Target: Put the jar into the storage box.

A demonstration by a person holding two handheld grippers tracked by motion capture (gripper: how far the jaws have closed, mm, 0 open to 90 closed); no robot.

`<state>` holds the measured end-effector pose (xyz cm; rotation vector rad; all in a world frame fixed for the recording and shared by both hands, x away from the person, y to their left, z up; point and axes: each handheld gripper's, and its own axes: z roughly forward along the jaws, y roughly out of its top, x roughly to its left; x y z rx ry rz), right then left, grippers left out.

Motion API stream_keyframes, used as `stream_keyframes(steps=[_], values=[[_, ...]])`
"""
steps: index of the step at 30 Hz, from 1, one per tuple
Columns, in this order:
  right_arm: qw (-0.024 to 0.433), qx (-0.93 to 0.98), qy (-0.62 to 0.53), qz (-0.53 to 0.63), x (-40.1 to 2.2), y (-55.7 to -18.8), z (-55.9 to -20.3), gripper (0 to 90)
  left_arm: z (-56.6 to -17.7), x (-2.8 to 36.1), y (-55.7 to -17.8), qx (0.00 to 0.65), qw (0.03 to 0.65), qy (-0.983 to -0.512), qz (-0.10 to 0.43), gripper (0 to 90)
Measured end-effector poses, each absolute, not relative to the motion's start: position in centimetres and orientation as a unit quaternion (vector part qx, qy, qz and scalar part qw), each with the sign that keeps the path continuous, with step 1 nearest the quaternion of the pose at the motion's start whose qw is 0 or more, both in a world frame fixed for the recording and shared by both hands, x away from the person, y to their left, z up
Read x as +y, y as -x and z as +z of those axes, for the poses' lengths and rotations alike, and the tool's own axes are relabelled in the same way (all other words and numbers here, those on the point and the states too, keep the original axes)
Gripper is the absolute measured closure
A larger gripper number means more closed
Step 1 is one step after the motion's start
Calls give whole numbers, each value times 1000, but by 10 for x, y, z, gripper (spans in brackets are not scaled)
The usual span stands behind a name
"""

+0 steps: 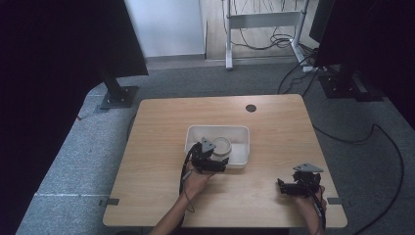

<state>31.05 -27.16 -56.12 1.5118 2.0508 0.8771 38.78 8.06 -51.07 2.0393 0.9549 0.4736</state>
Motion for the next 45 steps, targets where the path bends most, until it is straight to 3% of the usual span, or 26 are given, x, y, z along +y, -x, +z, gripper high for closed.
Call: stream_keyframes(steps=[45], values=[[222, 742, -547, 317, -272, -310, -561, 0, -505, 120, -357, 350, 446, -809, 159, 60]])
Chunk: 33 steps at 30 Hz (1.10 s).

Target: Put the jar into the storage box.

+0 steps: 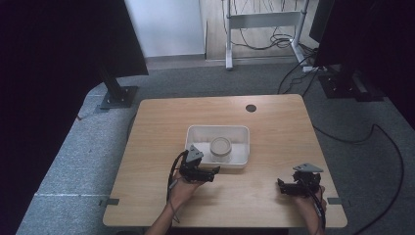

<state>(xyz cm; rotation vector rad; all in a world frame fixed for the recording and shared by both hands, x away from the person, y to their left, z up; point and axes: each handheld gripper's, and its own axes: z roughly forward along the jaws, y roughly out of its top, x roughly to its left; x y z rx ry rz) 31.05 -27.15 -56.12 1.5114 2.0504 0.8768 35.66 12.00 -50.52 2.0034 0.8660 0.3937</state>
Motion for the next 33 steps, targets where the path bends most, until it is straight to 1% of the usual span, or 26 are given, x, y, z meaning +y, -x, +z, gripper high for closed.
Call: stream_keyframes(steps=[20, 33], values=[[222, 742, -547, 317, -272, -310, -561, 0, -507, 154, -343, 353, 454, -801, 165, 61], [222, 742, -547, 317, -272, -310, -561, 0, -517, 180, -334, 368, 457, -794, 162, 61]])
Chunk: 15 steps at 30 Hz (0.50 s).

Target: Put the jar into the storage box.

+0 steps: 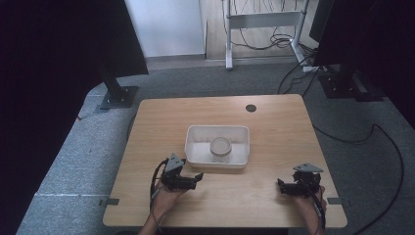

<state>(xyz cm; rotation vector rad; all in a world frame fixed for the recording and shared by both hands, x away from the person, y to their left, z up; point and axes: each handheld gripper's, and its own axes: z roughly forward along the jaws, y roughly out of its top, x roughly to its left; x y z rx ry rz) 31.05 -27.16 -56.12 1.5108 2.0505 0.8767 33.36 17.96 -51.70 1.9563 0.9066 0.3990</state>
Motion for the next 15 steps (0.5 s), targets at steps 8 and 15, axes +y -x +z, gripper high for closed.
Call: stream_keyframes(steps=[8, 15], values=[[222, 742, -547, 317, -272, -310, -561, 0, -529, 192, -329, 379, 447, -794, 159, 61], [222, 742, -547, 317, -272, -310, -561, 0, -539, 198, -325, 381, 430, -804, 155, 61]])
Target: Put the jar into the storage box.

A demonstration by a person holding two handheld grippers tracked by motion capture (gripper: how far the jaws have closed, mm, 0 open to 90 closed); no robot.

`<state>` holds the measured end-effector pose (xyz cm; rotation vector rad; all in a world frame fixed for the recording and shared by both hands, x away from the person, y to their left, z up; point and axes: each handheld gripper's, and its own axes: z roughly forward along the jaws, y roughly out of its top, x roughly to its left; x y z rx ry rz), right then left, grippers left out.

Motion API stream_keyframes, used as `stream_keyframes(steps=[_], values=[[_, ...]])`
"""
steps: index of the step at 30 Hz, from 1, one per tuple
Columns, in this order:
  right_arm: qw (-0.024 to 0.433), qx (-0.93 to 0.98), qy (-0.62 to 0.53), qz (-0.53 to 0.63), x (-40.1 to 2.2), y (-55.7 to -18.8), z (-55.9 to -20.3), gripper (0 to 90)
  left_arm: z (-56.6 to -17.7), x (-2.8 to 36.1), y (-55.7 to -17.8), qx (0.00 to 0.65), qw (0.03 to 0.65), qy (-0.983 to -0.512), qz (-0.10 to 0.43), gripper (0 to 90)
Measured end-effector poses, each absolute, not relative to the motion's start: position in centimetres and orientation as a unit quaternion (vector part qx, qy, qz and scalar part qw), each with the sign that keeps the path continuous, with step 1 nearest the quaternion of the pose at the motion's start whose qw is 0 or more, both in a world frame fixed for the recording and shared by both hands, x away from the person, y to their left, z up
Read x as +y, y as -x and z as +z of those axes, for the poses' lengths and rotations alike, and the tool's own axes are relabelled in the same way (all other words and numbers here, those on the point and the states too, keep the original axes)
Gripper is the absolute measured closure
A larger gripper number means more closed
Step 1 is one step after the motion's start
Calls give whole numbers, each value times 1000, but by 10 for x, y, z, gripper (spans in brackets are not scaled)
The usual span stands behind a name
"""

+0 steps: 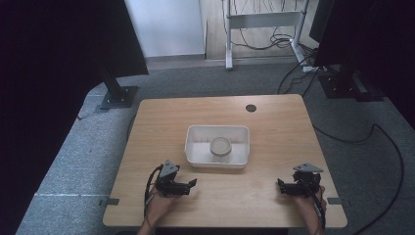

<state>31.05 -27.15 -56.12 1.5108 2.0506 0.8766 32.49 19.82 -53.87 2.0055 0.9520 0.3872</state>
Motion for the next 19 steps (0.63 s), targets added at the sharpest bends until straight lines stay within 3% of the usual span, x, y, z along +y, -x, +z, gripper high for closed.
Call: stream_keyframes(steps=[19], values=[[222, 742, -546, 318, -271, -310, -561, 3, -551, 196, -317, 376, 375, -832, 161, 60]])
